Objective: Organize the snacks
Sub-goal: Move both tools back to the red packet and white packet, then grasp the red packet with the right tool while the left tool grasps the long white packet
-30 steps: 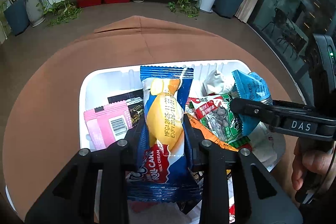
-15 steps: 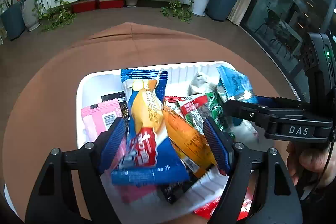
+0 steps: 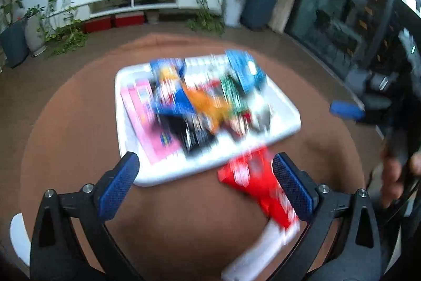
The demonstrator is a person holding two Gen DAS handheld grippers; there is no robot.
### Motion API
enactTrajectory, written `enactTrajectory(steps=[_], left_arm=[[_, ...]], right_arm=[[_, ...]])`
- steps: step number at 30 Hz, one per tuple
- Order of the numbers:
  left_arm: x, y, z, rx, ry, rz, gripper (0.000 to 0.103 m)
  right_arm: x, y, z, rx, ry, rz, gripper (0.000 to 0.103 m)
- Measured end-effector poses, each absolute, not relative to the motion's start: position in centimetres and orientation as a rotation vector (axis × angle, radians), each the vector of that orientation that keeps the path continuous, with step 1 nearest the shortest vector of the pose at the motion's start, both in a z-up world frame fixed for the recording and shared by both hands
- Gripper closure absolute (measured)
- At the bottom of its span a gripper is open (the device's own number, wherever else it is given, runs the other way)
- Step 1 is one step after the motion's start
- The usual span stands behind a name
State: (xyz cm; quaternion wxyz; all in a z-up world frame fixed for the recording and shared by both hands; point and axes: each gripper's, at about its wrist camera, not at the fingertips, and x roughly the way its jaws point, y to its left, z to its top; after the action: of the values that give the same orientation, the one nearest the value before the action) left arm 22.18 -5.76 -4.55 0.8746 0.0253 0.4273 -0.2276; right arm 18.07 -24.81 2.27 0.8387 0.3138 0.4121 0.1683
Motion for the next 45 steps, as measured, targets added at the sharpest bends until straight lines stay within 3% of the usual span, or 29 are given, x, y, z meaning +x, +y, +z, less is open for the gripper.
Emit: enactTrajectory(steps=[5,8,24,27,36,40,45], left_arm=[[16.1,-6.7,-6.4,0.241,0.826,-0.441,0.000],[14.2,-7.3,-7.2,0.295,0.880,-0.448,0.000],[14.9,-9.0,-8.5,0.404,0.961,-0.586,0.000],[15.2,-9.0,-9.1,0.402,0.996,-0.642,0.000],[15.7,-9.1,-9.6,0.424,1.001,-0.718,0.000],[15.8,-9.6,-9.7,0.441,0.996,-0.751,0.000],[15.1,-10.4,-10.4,0.504,0.994,-0.798,0.001]], right_arm=[[13.2,-24.3,0.3,0.820,0.813,0.435,0.000],[11.9,-22.9,-0.8,0.806,0.858,0.437,0.000],[17.9,-13.4,-0.4,0.033,1.047,0.337,0.001],[19.3,-13.2,-1.7,0.032,1.121,0.340,0.010],[20.9,-11.9,-3.7,0.042,1.179,0.390,0.017],[21.4,-12.0,-4.4,0.066,1.201,0.395,0.026],[21.4,-12.3,-5.1,0.077,1.209,0.409,0.030]])
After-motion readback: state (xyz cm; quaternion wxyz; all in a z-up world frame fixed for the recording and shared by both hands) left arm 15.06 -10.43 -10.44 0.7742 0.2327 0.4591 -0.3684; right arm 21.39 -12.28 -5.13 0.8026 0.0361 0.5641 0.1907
